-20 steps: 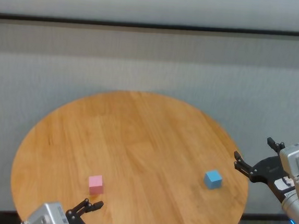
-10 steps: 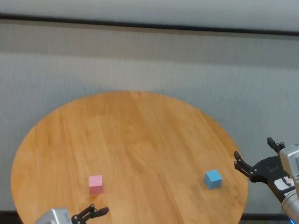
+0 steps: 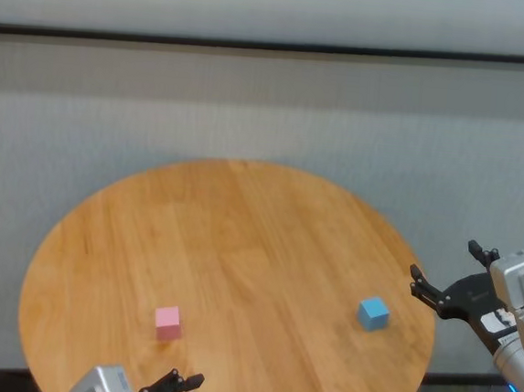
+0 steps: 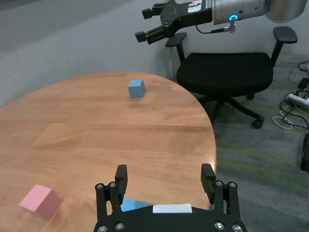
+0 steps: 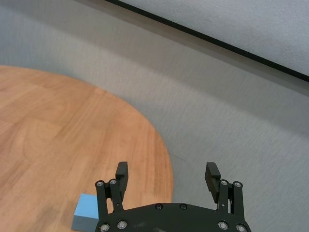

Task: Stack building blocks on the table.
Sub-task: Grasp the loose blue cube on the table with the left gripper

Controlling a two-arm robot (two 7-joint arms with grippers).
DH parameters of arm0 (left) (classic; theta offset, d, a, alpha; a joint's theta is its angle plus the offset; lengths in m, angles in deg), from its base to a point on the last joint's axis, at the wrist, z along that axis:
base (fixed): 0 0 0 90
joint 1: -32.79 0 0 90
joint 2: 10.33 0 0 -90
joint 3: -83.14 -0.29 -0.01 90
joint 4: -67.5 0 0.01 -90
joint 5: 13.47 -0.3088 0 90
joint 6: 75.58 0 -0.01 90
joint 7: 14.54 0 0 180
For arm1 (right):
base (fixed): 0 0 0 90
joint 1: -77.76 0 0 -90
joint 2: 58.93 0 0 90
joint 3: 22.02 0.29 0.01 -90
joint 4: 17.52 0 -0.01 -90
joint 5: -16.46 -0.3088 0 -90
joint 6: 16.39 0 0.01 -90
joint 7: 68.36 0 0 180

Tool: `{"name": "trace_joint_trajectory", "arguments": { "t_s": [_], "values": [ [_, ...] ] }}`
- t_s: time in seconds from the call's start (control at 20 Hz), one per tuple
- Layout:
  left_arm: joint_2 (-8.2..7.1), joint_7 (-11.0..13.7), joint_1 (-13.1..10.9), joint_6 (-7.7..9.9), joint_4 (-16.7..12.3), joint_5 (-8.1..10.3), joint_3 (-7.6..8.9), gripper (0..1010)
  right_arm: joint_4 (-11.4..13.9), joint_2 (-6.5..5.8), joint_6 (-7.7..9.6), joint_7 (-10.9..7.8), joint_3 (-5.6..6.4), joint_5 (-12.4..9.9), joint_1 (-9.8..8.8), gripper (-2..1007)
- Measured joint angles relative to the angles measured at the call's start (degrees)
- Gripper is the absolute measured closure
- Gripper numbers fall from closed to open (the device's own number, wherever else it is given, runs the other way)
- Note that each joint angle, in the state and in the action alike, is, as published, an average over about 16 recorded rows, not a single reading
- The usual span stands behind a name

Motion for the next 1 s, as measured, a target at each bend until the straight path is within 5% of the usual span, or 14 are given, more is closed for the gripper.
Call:
{"name": "trace_joint_trajectory", "arguments": {
  "t_s": [1.0],
  "values": [
    [3.27, 0.6, 0.2, -0.81, 4.2, -3.00, 1.80, 10, 0.0, 0.00, 0.00, 0.00, 0.00, 0.0, 0.00, 0]
  ]
}}
